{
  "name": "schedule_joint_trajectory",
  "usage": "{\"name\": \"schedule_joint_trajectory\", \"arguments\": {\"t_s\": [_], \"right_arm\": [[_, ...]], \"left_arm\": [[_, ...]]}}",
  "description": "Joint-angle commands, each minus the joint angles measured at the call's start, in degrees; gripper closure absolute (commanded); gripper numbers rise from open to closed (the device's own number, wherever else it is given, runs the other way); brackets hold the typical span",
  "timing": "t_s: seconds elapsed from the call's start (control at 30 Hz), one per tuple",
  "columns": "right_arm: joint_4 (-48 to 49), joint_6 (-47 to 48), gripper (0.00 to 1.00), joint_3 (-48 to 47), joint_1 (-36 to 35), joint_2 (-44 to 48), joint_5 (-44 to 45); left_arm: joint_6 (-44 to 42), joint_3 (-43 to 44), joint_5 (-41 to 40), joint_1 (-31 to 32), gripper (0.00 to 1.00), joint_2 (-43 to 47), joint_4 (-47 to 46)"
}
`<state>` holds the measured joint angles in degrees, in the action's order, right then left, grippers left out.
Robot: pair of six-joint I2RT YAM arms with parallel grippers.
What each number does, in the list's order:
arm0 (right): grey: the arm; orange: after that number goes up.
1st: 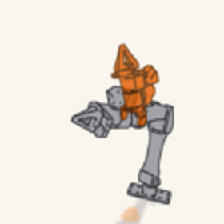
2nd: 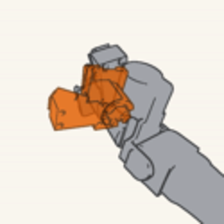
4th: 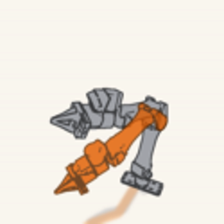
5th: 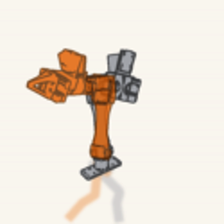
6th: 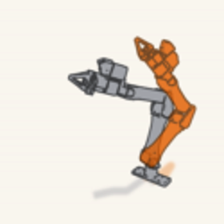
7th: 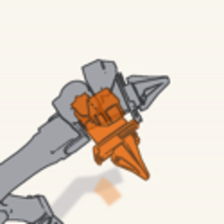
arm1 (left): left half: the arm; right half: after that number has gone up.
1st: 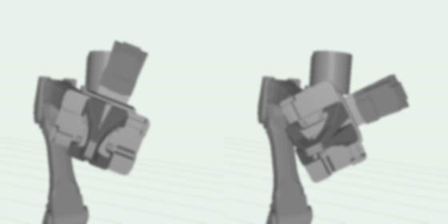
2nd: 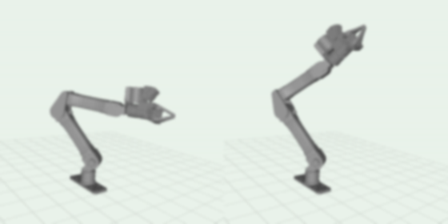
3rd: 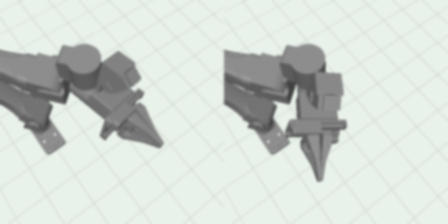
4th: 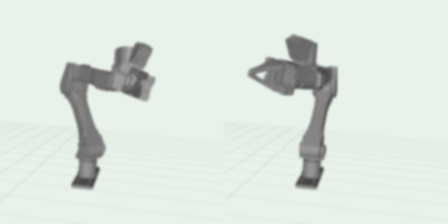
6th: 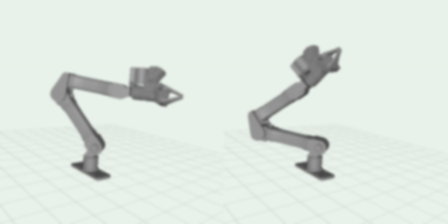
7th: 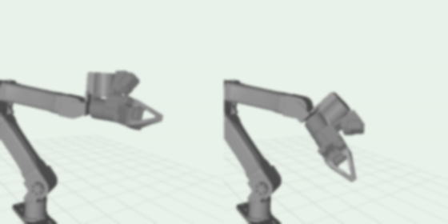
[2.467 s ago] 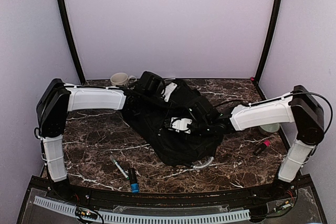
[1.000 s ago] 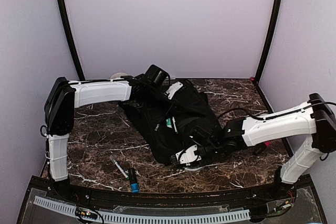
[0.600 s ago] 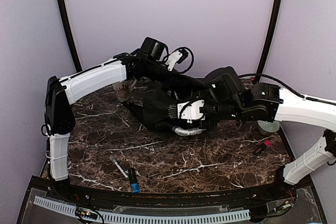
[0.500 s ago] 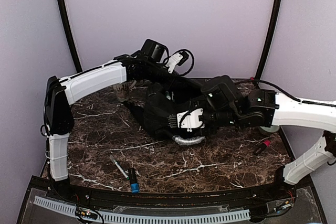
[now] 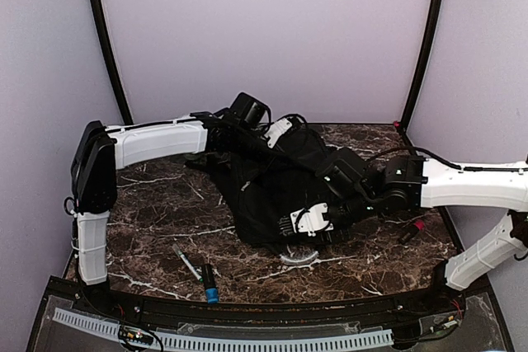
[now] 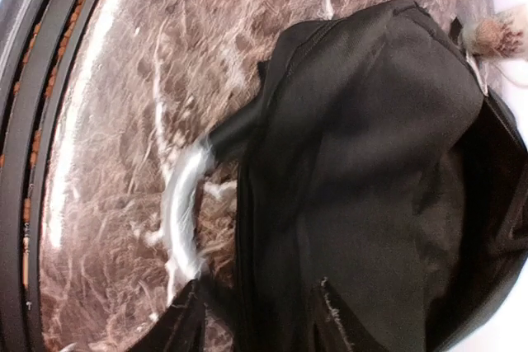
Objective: Pack the student bag
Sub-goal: Adjust the student bag at the center of the board, then pick up the stationery from the center of the board.
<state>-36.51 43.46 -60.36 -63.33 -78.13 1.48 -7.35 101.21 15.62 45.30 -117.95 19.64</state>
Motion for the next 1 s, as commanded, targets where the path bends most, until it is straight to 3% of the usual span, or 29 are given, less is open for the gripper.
{"name": "schedule_joint_trajectory", "arguments": {"t_s": [0.0, 0.2, 0.57, 0.7, 0.97], "right_arm": [[-5.06, -2.39, 0.47, 2.88, 4.64, 5.16, -8.67], [-9.83, -0.13, 0.41, 9.05, 16.98, 11.47, -11.71], [-22.7, 18.67, 0.41, 14.86, 36.66, 14.85, -0.53], [-23.71, 24.32, 0.39, 14.27, 41.02, 12.43, 3.66], [-14.87, 29.04, 0.38, 17.54, 43.78, 7.3, 14.3]], "left_arm": [[0.51, -6.3, -1.32, -0.91, 1.0, 3.79, -5.12], [2.23, -11.3, -0.95, -0.91, 1.0, 5.94, -7.95], [4.61, -10.9, 3.96, -0.91, 1.0, 5.95, -8.74], [5.19, -11.1, 4.94, -0.91, 1.0, 6.33, -8.57], [5.43, -11.44, 5.42, -0.57, 1.0, 6.89, -8.44]]}}
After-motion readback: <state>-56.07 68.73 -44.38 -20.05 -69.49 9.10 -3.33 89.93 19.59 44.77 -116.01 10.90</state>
